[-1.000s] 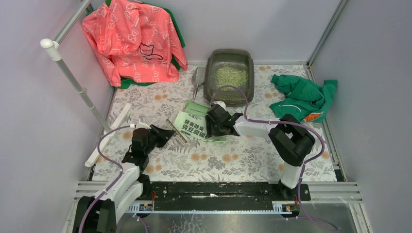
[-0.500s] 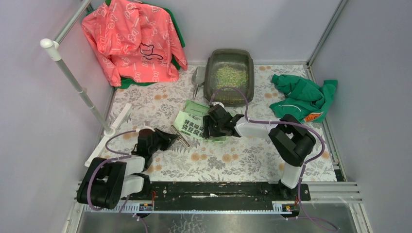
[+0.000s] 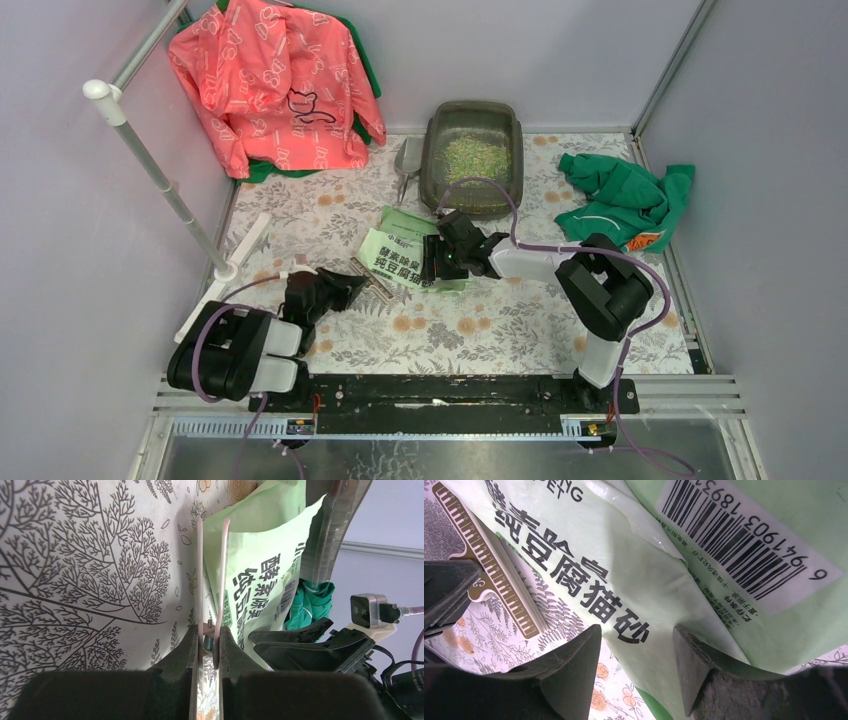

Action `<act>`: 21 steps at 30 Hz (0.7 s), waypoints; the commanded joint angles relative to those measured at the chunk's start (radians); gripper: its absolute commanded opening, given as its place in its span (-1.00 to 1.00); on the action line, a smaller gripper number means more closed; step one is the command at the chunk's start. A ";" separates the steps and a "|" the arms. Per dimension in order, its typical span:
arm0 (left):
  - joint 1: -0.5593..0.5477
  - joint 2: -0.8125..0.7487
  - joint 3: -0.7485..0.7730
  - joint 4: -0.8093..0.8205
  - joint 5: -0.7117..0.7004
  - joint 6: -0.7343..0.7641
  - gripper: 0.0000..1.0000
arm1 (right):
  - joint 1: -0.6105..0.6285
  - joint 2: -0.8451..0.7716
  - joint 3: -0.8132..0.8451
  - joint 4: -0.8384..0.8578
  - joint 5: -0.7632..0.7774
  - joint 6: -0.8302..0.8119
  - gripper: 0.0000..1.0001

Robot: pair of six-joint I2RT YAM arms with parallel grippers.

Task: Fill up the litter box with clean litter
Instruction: Clamp the cat litter bag at the center of the board.

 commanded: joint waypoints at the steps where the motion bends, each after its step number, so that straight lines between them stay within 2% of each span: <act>1: -0.009 0.011 -0.074 0.060 -0.090 0.005 -1.00 | -0.010 0.001 -0.021 -0.021 -0.047 0.003 0.24; 6: -0.013 -0.078 -0.109 0.008 -0.105 -0.020 -1.00 | -0.014 0.004 -0.017 -0.021 -0.055 0.000 0.23; 15: -0.052 -0.393 -0.095 -0.374 -0.196 -0.030 -1.00 | -0.018 0.016 -0.005 -0.016 -0.074 -0.002 0.23; 18: -0.063 -0.412 -0.096 -0.399 -0.215 -0.050 -1.00 | -0.019 0.017 -0.002 -0.014 -0.081 0.001 0.23; 21: -0.093 -0.359 -0.095 -0.374 -0.230 -0.083 -1.00 | -0.021 0.027 0.011 -0.018 -0.094 0.000 0.22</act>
